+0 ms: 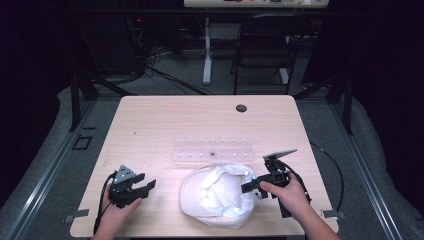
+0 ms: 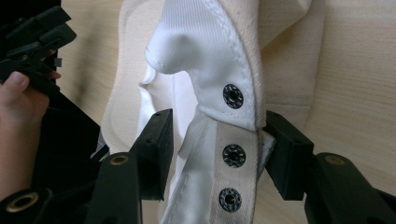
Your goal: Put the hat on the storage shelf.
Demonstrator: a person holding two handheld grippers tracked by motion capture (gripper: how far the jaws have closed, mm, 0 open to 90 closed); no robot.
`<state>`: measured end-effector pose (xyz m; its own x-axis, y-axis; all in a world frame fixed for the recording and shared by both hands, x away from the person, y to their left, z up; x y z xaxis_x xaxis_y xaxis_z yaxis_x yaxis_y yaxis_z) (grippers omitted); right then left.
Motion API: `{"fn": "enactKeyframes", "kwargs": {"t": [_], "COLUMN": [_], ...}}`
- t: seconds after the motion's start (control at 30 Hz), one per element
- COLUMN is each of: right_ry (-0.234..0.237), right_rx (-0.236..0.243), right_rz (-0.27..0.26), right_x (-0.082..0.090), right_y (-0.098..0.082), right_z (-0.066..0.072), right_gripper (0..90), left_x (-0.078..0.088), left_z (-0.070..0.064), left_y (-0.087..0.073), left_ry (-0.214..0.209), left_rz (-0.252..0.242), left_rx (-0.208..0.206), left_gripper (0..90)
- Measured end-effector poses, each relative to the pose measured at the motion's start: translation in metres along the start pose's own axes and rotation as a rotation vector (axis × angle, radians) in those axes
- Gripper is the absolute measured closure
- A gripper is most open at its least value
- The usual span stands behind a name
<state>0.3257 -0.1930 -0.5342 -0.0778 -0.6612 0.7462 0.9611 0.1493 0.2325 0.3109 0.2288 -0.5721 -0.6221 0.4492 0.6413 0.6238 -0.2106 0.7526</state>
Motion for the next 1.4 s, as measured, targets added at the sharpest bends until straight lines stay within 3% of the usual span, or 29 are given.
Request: {"fn": "enactKeyframes", "kwargs": {"t": [0.1, 0.17, 0.4, 0.7, 0.9, 0.97, 1.03, 1.13, 1.37, 1.4], "right_ry": [0.002, 0.010, 0.048, 0.032, 0.020, 0.023, 0.010, 0.013, 0.014, 0.012], "right_rx": [-0.010, 0.013, -0.013, -0.016, -0.048, -0.032, -0.049, -0.024, -0.039, -0.062], "right_rz": [-0.023, -0.005, -0.026, 0.005, 0.014, 0.027, 0.018, 0.038, 0.045, 0.028], "right_x": [0.004, 0.009, 0.017, 0.016, 0.015, 0.016, 0.015, 0.017, 0.021, 0.021], "right_y": [0.001, 0.001, 0.004, 0.005, 0.005, 0.004, 0.005, 0.006, 0.009, 0.010], "right_z": [0.004, 0.005, 0.011, 0.010, 0.010, 0.009, 0.011, 0.011, 0.015, 0.017], "right_gripper": [48.1, 48.7, 54.3, 66.7, 78.9, 79.9, 80.6, 81.0, 81.3, 81.4], "left_x": [0.000, 0.000, 0.000, 0.000, 0.000, 0.000, -0.001, -0.001, -0.001, -0.001], "left_z": [0.000, 0.000, 0.000, 0.000, 0.000, 0.000, -0.001, -0.001, -0.001, -0.001], "left_y": [0.000, 0.000, 0.000, 0.000, 0.000, 0.000, 0.000, 0.000, 0.000, 0.000], "left_ry": [0.000, 0.000, 0.000, 0.001, 0.002, 0.002, 0.005, 0.003, 0.003, 0.002], "left_rz": [0.003, 0.003, 0.002, 0.003, 0.004, 0.005, 0.000, 0.001, 0.001, 0.000], "left_rx": [0.000, -0.003, 0.000, -0.005, -0.005, -0.006, 0.000, -0.004, -0.004, -0.005], "left_gripper": [47.2, 47.2, 47.2, 47.2, 47.2, 47.2, 47.2, 47.2, 47.2, 47.2]}}
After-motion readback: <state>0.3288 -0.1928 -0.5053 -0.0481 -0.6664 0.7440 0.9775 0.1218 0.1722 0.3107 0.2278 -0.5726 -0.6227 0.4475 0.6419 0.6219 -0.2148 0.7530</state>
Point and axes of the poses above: each handheld gripper's, and its own axes: x roughly backward along the jaws, y roughly out of its top, z roughly to its left, the point moved 3 cm from there along -x, roughly forward along the jaws, and after that the axes turned 4 degrees about x, right-handed, at the moved point
